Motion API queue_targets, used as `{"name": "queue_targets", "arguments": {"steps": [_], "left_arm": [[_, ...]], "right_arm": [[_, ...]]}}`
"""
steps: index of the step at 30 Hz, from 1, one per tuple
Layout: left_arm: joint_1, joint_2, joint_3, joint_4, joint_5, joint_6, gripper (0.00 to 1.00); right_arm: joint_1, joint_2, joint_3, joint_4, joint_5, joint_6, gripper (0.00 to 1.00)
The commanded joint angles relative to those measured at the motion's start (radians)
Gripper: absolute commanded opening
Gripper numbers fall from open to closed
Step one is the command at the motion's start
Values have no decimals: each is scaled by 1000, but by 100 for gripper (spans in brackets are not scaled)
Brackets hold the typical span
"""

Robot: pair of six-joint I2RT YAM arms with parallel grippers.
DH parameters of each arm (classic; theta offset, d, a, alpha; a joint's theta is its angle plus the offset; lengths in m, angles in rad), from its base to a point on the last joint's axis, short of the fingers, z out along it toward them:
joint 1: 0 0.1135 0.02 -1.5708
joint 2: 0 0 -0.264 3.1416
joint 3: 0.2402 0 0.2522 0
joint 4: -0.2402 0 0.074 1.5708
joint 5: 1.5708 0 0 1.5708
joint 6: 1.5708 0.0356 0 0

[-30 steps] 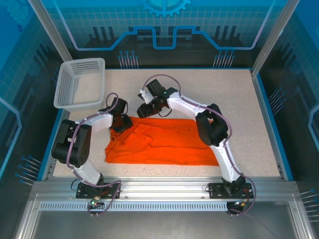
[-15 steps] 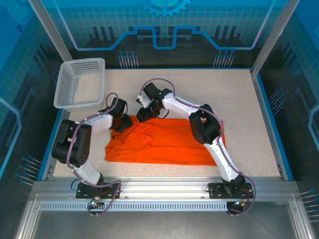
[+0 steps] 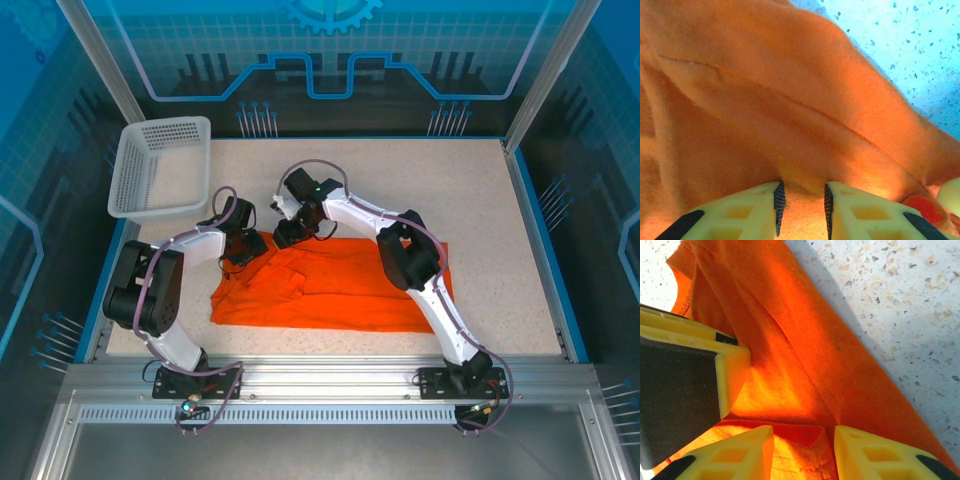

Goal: Fold and stack the t-shirts

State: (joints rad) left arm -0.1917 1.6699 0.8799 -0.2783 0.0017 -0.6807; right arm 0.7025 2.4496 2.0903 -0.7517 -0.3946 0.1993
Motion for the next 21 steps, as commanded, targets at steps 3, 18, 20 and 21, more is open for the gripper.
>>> {"name": "queue_targets", "arguments": {"steps": [3,18,20,21], "left_arm": [[13,-3,-24,-28,-26,3,32],[12,6,-27,-30,-40,0,34],[12,5,-28,-29,-41,1,34],[13,5,-28,-30,-43,1,34]], "right_arm": [[20,27,37,-37,-24,-24,30],[26,-90,-89,23,-55,-43,8],[27,-113,-113,27,-58,-50,7],[28,-118,-125,30,-57,-54,7]]}}
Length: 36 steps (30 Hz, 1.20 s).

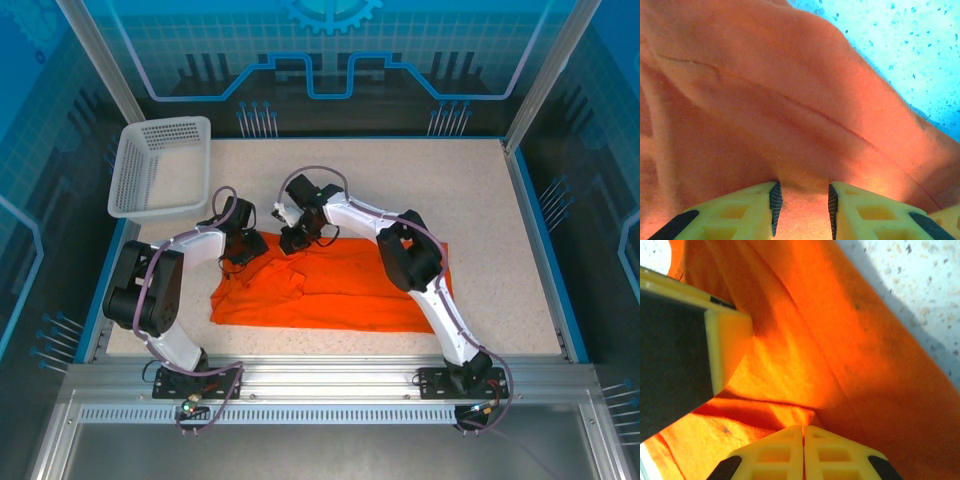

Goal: Fold and stack the t-shirts

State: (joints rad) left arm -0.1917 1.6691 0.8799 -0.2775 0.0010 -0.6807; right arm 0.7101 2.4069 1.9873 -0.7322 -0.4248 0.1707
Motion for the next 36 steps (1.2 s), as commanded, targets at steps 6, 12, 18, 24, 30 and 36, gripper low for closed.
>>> {"name": "queue_targets", "arguments": {"steps": [6,12,18,24,30,36], "left_arm": [[12,2,-31,-32,-48,1,34],[12,0,-33,-31,-48,1,34],[12,-3,-32,-33,-53,1,35],[12,-7,-30,-41,-60,3,35],[15,-14,-28,-45,-62,4,36],[15,-15,-28,-41,-49,0,36]], "right_arm": [[23,-148,-91,25,-34,-44,6],[24,-179,-157,30,-46,-63,6],[23,-200,-229,38,-46,-75,7],[17,-240,-292,66,-58,-75,12],[13,-289,-372,102,-95,-89,24],[6,-349,-459,141,-106,-95,31]]}}
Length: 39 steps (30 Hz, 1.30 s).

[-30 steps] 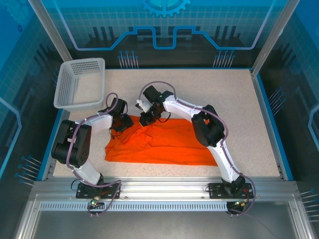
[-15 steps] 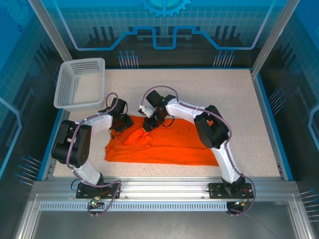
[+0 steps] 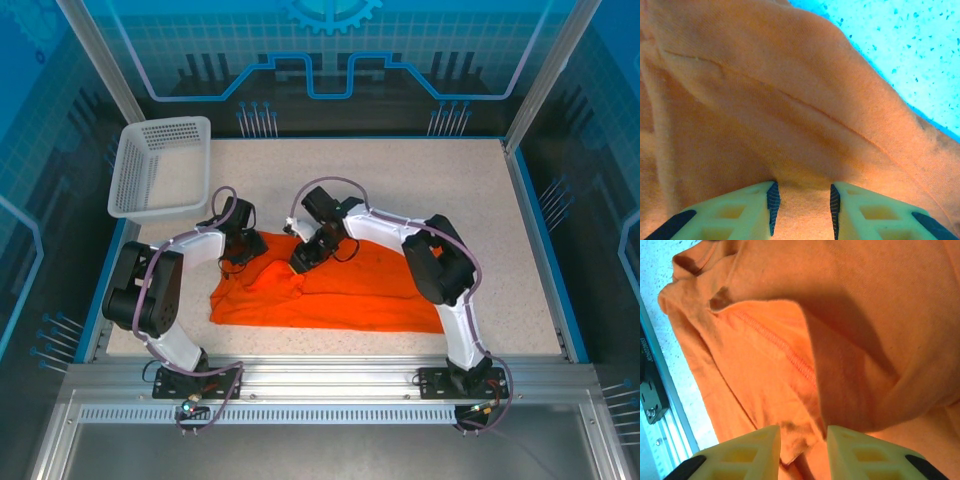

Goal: Fold and stack the t-shirts

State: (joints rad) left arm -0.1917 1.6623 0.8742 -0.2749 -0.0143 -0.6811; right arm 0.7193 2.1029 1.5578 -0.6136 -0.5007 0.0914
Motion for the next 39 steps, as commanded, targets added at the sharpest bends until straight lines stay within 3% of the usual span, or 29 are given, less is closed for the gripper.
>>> {"name": "queue_targets", "arguments": {"steps": [1,8,13,21,28,39], "left_arm": [[14,-13,-23,-43,-31,1,36],[7,-88,-13,-47,8,4,40],[3,-84,-7,-51,16,-6,39],[18,-53,-15,-46,8,-14,35],[23,-44,-20,-42,-2,-8,34],[26,-29,-21,-44,-14,-8,34]], "right_arm": [[-6,-53,-35,24,-33,-11,31],[-19,-48,30,29,32,124,29],[-9,76,222,-15,100,232,25],[27,289,457,-119,86,249,17],[44,351,505,-140,71,250,12],[97,282,382,-150,38,151,9]]}}
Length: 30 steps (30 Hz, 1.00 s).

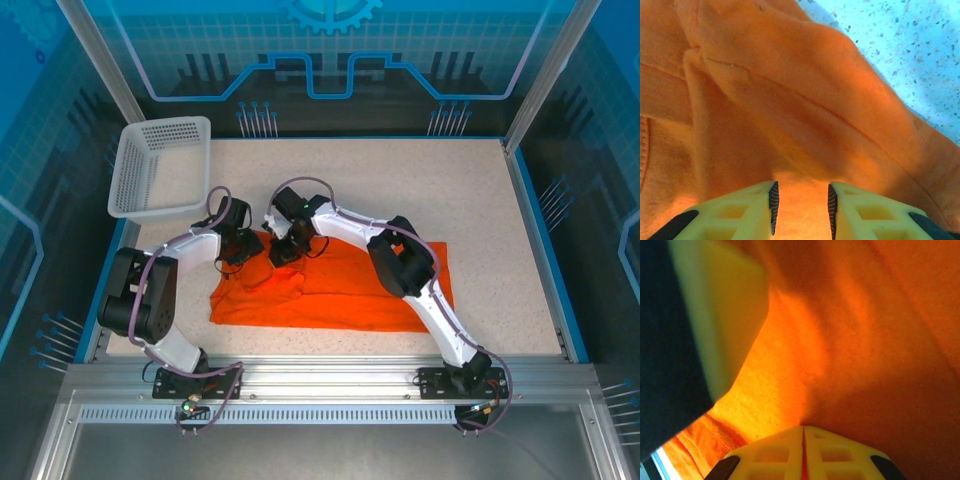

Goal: Fold and stack the t-shirts

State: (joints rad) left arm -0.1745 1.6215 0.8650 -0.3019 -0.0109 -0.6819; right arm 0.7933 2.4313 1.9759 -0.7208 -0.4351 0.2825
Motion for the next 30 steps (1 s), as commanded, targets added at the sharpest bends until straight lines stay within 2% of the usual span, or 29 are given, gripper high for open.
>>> {"name": "queue_targets", "arguments": {"steps": [1,7,15,19,25,30], "left_arm": [[10,12,-12,-18,-22,-7,34],[17,5,-12,-23,-25,-7,34],[25,29,-6,-29,-42,0,34],[52,32,-16,-38,-64,-5,35],[85,-18,-38,-42,-99,-24,35],[90,-54,-32,-52,-96,-31,36]], "right_arm": [[22,-52,-54,-43,-29,-45,9],[21,-142,-177,-10,-34,-61,9],[17,-247,-286,43,-25,-68,20],[6,-262,-320,59,-28,-61,21],[-78,-331,-448,113,-33,-33,21],[-168,-480,-578,174,-68,-13,26]]}}
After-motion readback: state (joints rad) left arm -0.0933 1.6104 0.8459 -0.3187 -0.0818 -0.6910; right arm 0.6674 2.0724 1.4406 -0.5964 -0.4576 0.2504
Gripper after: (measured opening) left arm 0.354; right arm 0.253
